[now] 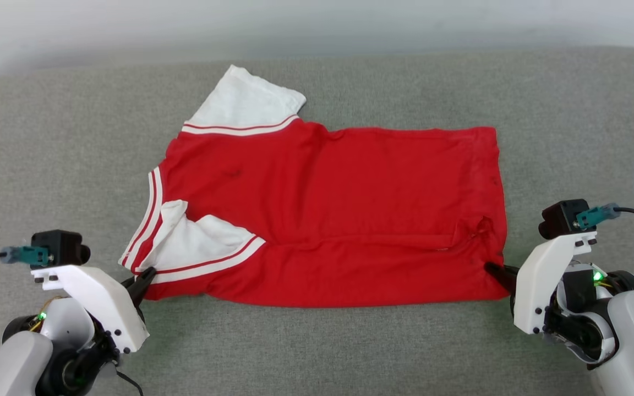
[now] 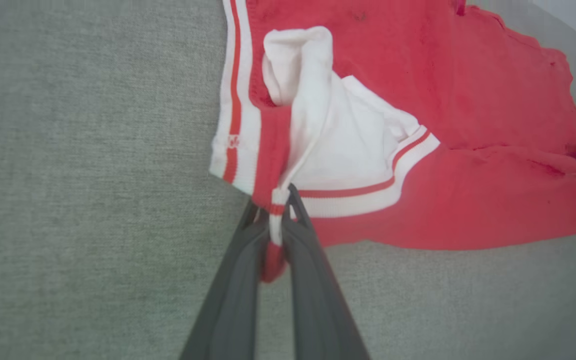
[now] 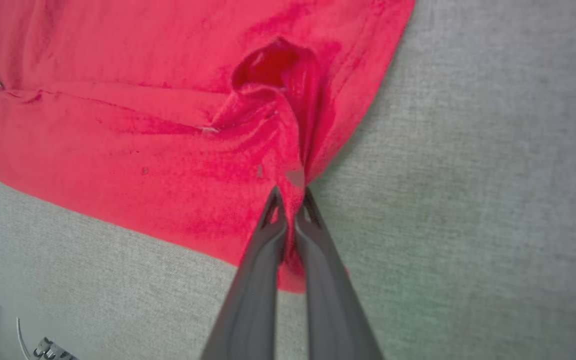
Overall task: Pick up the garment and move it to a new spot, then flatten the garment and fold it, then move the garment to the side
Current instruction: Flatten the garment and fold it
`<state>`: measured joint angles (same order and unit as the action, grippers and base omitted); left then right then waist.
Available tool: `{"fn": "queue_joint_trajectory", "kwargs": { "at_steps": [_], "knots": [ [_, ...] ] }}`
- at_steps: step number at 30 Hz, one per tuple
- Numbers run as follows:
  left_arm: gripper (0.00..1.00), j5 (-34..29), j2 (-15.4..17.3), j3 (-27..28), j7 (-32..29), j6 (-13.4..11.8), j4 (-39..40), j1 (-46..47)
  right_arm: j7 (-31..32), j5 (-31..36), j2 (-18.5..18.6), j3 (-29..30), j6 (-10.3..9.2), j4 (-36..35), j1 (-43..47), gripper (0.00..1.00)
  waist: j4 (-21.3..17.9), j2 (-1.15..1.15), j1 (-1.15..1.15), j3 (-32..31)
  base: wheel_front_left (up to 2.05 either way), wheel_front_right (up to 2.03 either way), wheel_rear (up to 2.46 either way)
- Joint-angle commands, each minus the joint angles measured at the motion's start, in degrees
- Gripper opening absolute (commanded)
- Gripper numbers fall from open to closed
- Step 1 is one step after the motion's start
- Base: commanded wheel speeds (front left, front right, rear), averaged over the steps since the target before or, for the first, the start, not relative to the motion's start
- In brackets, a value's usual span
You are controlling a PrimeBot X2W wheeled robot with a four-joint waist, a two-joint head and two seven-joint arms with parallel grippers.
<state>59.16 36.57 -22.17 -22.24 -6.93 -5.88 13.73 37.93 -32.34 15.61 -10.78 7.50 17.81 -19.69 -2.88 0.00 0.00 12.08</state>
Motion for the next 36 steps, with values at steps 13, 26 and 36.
{"fn": "queue_joint_trajectory", "kwargs": {
  "at_steps": [13, 26, 36],
  "knots": [
    [0.00, 0.63, -0.33, 0.57, 2.37, -4.44, 3.50, -9.33, -0.30, -1.27, 1.94, 0.51, -0.02, -3.06, 7.00, 0.00, 0.48, 0.00, 0.00, -9.44, 0.00, 0.00, 0.00],
    [1.00, 3.57, -4.77, -0.80, 3.06, -4.01, -0.42, -12.92, -6.19, 0.98, 0.14, 2.04, -0.02, -0.96, 12.90, 1.00, 0.55, 0.00, 0.00, -10.07, 0.00, 0.00, 0.00],
    [1.00, -1.94, -5.59, 1.57, 13.57, -4.24, -1.03, -9.41, -26.80, 6.32, -2.38, 5.48, -0.02, -4.65, 14.00, 1.00, -0.33, 0.00, 0.00, -12.40, 0.00, 0.00, 0.00]
  ]
}}
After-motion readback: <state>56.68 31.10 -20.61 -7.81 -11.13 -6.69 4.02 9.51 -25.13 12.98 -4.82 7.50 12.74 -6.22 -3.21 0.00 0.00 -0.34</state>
